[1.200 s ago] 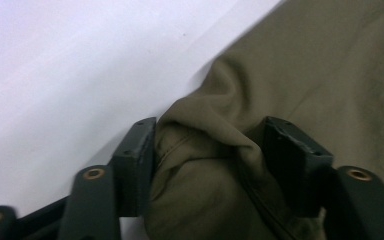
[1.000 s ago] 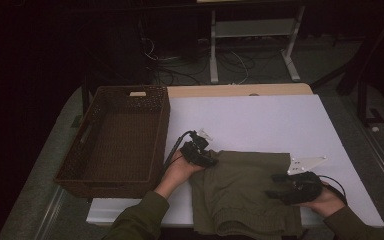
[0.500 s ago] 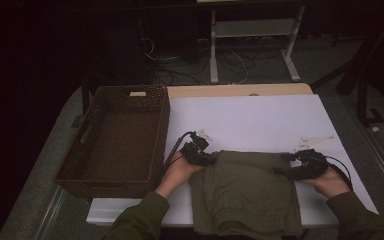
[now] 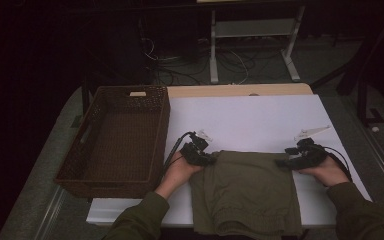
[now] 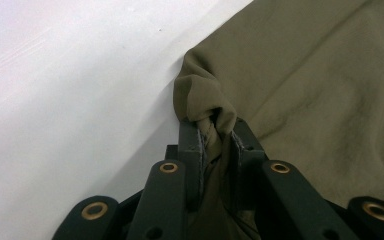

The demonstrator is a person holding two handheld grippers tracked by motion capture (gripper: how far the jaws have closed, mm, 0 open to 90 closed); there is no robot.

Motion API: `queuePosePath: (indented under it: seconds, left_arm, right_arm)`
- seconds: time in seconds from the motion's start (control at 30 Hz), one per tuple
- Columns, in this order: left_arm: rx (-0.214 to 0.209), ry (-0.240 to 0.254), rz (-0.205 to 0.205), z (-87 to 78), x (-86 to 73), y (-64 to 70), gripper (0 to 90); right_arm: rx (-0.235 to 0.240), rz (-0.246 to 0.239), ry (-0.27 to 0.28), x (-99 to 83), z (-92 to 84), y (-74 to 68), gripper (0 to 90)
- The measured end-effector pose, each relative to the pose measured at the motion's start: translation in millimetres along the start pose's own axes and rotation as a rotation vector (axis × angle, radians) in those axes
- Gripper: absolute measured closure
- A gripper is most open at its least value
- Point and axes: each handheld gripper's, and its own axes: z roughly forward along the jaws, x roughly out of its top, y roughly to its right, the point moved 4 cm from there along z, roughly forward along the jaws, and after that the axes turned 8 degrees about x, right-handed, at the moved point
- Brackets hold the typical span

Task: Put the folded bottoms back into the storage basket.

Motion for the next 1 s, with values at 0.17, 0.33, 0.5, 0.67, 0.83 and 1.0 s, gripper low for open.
queuePosePath:
  seconds: [0.17,0.33,0.5,0.67,0.83,1.0]
  left_arm:
    - [0.002,0.004,-0.002,-0.1,-0.2,0.4,78.6]
    - [0.020,0.012,0.014,-0.6,0.2,2.4,80.8]
    - [0.027,0.022,0.032,-2.7,2.2,2.1,82.3]
    - [0.059,0.046,0.036,-4.1,9.6,-3.7,82.7]
    - [0.107,0.060,0.021,-0.9,21.9,-15.9,82.7]
    - [0.156,0.068,0.005,5.4,31.7,-27.6,82.5]
  right_arm:
    - [0.033,-0.009,-0.036,-2.6,2.8,-4.0,53.2]
    - [0.026,-0.031,-0.053,-2.4,1.5,-7.4,74.0]
    - [0.002,-0.069,-0.065,1.1,0.7,-12.9,80.3]
    - [-0.027,-0.081,-0.039,10.4,-3.4,-9.3,80.6]
    - [-0.080,-0.084,-0.021,26.5,0.9,2.5,80.5]
    - [-0.114,-0.072,-0.006,42.0,7.5,15.6,80.1]
